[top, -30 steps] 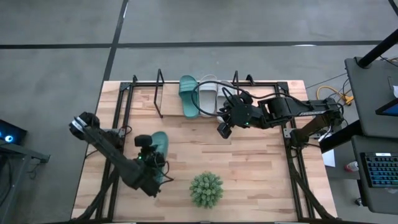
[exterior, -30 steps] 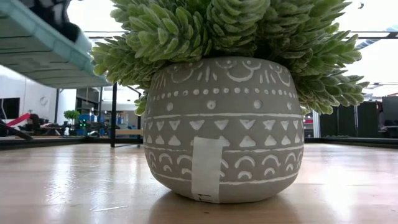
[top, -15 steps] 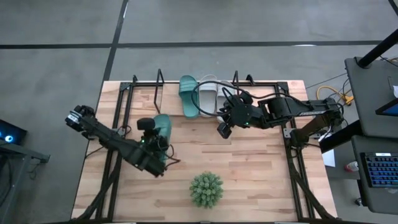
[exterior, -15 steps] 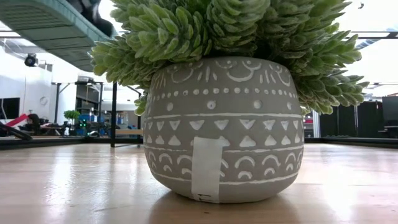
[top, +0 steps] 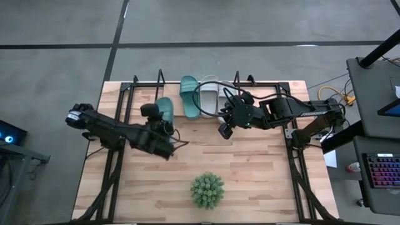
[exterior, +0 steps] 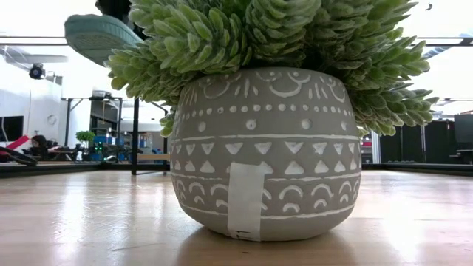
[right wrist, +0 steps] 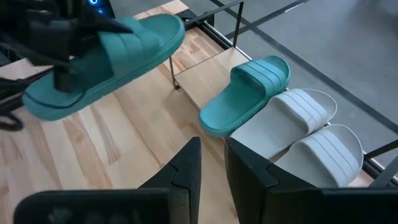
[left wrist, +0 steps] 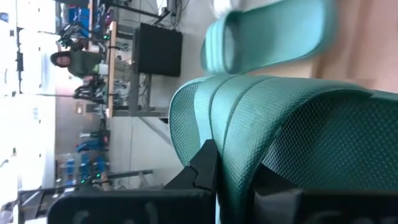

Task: Pick and place slides into the shelf
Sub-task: Put the green slipper on the shelf

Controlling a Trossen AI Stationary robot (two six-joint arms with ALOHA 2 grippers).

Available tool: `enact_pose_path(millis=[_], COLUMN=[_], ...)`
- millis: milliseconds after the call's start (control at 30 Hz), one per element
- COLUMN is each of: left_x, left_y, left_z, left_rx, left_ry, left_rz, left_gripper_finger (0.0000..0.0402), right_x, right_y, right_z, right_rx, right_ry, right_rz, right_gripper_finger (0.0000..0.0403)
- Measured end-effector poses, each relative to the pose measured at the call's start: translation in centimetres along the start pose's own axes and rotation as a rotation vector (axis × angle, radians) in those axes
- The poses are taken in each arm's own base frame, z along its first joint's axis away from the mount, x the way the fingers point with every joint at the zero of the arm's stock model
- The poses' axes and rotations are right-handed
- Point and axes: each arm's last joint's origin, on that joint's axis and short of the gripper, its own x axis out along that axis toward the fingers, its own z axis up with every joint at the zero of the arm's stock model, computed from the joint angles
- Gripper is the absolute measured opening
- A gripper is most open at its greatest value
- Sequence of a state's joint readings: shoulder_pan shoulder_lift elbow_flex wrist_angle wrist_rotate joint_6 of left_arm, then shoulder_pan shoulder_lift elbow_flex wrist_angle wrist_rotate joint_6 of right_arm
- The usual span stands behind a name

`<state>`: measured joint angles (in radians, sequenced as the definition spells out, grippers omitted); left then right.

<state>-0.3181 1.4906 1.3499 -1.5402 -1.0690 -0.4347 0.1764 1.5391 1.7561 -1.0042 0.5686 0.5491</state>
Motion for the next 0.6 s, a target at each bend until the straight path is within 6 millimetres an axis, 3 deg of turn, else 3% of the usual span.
enact_pose_path(millis=[333, 600], left_x=[2.2, 4.2], left_y=[1.1, 1.9], left_z=[0.8, 2.6], left_rx=[-0.041, 0.004], left_ry=[0.033, 0.005], left_rz=[0.044, 0.052], left_gripper_finger=[0.0, 0.0], right_x=[0.0, 0.0], right_y=[0.0, 0.0], right_z=[0.0, 0.0], right_rx=[-0.001, -0.004], right_ry=[0.0, -0.004], right_rz=[0.0, -0.007], right_gripper_finger=[0.0063, 0.0063])
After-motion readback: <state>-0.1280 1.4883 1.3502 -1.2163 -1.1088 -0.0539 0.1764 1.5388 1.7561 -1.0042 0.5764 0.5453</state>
